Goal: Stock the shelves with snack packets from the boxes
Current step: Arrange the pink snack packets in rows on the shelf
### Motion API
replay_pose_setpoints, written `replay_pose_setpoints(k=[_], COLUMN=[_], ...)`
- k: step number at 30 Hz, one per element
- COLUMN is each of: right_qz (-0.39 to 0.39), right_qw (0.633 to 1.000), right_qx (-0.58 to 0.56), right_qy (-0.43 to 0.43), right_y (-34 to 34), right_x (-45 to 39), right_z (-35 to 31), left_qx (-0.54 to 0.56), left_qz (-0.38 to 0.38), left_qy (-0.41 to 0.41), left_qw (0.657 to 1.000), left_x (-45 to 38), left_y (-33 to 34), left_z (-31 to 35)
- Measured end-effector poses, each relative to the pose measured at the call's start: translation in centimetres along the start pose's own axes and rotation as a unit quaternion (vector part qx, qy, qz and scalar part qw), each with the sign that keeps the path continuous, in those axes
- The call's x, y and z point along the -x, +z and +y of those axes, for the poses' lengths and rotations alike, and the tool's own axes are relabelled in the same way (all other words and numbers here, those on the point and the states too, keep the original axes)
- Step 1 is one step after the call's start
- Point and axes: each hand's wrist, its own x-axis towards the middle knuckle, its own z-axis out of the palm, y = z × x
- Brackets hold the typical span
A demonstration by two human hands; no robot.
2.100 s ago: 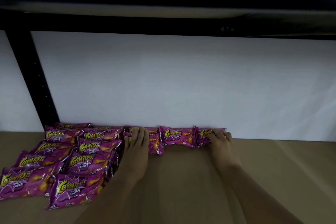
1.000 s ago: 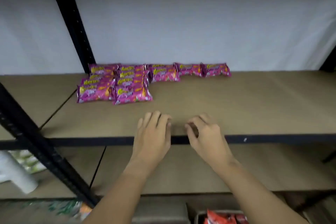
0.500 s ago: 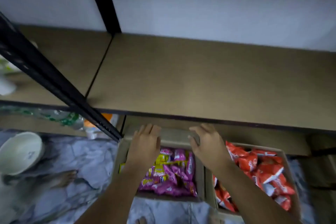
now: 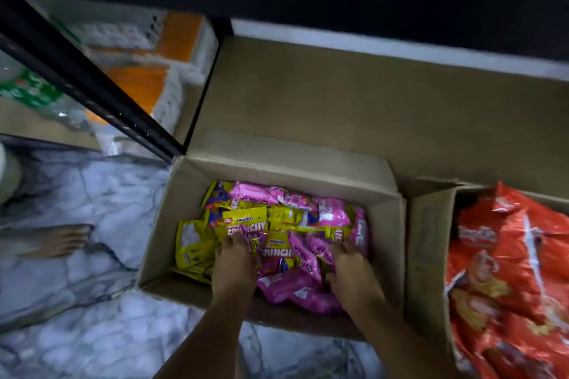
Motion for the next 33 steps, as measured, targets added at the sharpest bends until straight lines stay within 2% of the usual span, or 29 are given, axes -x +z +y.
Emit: replay_pose_setpoints(k=[6,9,13,17,24,28,33], right_qz=[0.028,0.06,0.096,0.105,0.139,0.181,0.238], right_qw=[0.984,0.971,0.972,0.979,0.981,0.975,0.965], right_qx=[0.175,0.23,0.216,0.174,0.131,0.125,0.104], right_qy=[0.018,-0.003,-0.006,0.002,-0.013,-0.016,-0.03], right_y=[5.7,7.0,7.3,5.9,-2.7,-9.6,-19.3], right_x=[-2.5,-3.7,-4.7,-3.7,2.7,7.5,14.4], right_z=[1.4,2.2,2.7,2.5,0.8,-1.1,-4.0], left_qx=[-0.097,-0.12,-0.127,-0.085,-0.011,0.037,0.12], left_qz=[0.048,0.072,0.083,0.094,0.12,0.16,0.178], left_qy=[-0.029,-0.043,-0.042,0.011,0.093,0.138,0.147], left_qw=[0.994,0.989,0.987,0.992,0.988,0.977,0.966], left_x=[-3.0,-4.1,-4.5,-2.9,2.2,7.0,14.1], left_y=[4.6,6.4,6.3,4.2,-3.8,-11.0,-21.2], left_z=[0.0,0.2,0.1,0.4,4.3,7.7,12.3])
